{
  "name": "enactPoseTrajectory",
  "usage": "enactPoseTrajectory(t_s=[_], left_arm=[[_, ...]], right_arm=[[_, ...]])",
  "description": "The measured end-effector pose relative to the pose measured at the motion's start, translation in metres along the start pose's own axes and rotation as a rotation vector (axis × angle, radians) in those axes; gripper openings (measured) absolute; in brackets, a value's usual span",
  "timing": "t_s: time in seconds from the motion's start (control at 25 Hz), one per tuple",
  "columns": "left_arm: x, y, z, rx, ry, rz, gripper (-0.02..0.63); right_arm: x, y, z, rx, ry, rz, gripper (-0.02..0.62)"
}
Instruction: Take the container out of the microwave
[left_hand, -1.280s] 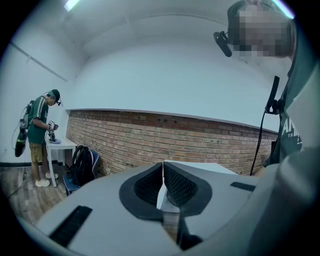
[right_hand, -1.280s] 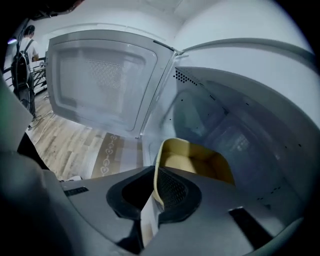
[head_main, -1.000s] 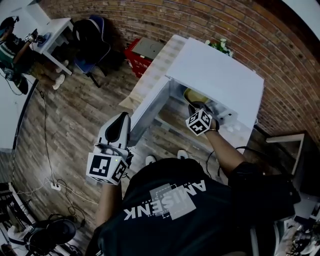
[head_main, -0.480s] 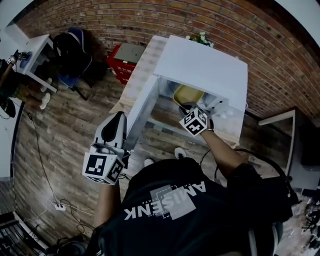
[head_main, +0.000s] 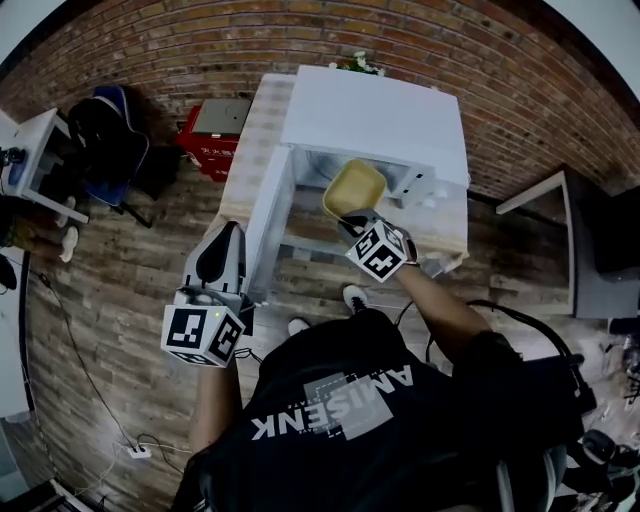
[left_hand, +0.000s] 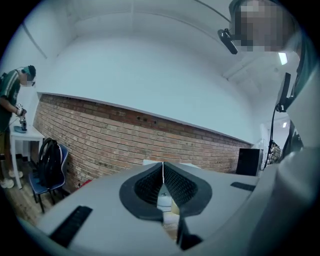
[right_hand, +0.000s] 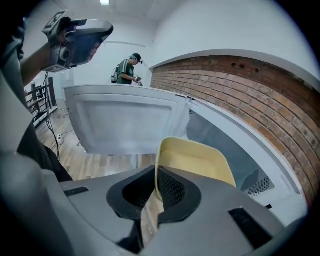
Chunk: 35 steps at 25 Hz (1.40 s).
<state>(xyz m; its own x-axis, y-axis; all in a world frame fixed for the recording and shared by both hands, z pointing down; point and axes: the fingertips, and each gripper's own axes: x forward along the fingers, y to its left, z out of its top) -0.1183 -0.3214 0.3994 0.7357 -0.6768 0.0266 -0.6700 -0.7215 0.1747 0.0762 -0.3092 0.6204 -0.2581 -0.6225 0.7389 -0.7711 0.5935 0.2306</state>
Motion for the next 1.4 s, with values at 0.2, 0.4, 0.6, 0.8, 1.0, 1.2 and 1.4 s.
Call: enactPoseTrajectory(t_s=[0.2, 0.4, 0.6, 0.8, 1.0, 1.2, 1.4], left_arm=[[-0.004, 0.004, -0.003, -0.016, -0.003, -0.024, 0.014], [0.001, 0.000, -0.007, -0.021, 0.000, -0.084, 0.014], [0.013, 0.004, -0.007, -0.008, -0.002, -0.106, 0.014], [0.025, 0.002, 0.000, -0.001, -0.015, -0.126, 0.014], [0.031, -0.012, -0.003, -0.003, -0.004, -0.112, 0.014], [0.046, -0.030, 0.006, 0.010, -0.003, -0.093, 0.014], [0.057, -0.057, 0.016, 0.033, -0.015, -0.079, 0.014]], right_arm=[[-0.025, 0.016, 0.012, 0.040, -0.031, -0.023, 0.051], [-0.053, 0.023, 0.023, 0.069, -0.065, -0.061, 0.051], [-0.093, 0.018, 0.032, 0.108, -0.120, -0.122, 0.051], [-0.144, 0.001, 0.045, 0.138, -0.199, -0.204, 0.051], [-0.194, -0.024, 0.039, 0.149, -0.254, -0.287, 0.051], [-0.240, -0.061, 0.017, 0.189, -0.293, -0.373, 0.051], [-0.285, -0.089, -0.003, 0.220, -0.328, -0.430, 0.051]])
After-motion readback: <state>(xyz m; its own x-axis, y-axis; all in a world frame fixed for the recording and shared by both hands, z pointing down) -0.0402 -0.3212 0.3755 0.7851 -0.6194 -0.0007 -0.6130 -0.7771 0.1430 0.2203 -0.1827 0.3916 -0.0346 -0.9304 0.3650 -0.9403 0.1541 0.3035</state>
